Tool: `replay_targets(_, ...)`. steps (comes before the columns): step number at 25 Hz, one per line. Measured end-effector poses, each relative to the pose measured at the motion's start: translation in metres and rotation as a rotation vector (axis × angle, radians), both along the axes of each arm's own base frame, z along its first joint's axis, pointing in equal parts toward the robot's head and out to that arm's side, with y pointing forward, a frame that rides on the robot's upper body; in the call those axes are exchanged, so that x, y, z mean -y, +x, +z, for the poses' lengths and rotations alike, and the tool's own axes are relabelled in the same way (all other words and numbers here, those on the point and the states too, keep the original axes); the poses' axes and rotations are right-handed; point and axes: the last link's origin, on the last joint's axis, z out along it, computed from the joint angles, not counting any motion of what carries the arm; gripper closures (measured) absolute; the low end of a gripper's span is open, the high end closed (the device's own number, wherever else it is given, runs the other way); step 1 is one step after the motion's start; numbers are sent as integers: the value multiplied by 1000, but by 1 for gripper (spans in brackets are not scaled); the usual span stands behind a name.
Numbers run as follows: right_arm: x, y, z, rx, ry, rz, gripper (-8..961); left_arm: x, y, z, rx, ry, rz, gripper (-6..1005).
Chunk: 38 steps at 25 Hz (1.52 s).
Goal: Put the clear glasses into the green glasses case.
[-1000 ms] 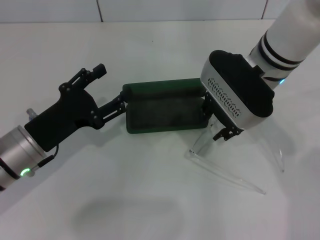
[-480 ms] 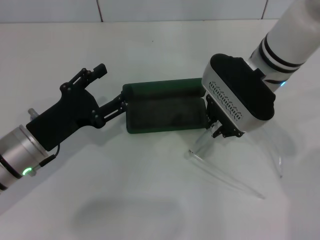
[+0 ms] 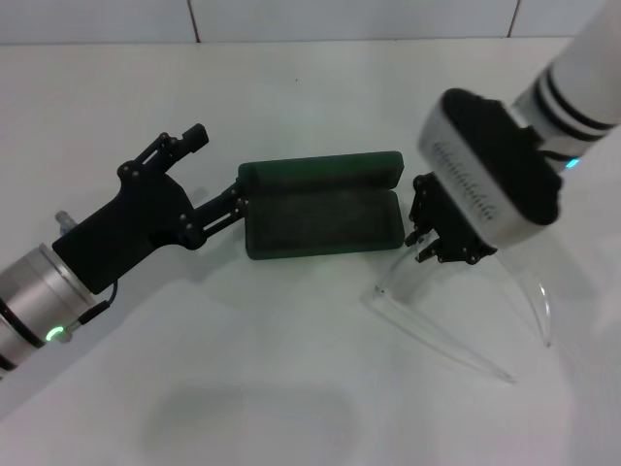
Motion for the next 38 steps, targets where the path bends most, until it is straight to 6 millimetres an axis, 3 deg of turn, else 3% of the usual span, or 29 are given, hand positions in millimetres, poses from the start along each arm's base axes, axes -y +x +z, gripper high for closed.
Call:
replay_targets(15, 6, 29, 50, -482, 144, -101, 828, -2, -4, 4, 14, 183, 39, 151)
replay_targets(23, 16, 45, 60, -736, 240, -136, 835, -6, 6, 2, -33, 293, -28, 151)
replay_targets(30, 11, 51, 79, -1056, 344, -212, 837, -20, -3, 23, 38, 428, 108, 152)
replay_targets(32, 4, 53, 84, -1237, 401, -292, 837, -21, -4, 22, 70, 407, 127, 152)
replay_targets(38, -8, 48, 74, -1310, 385, -402, 838, -20, 16, 19, 116, 244, -21, 152)
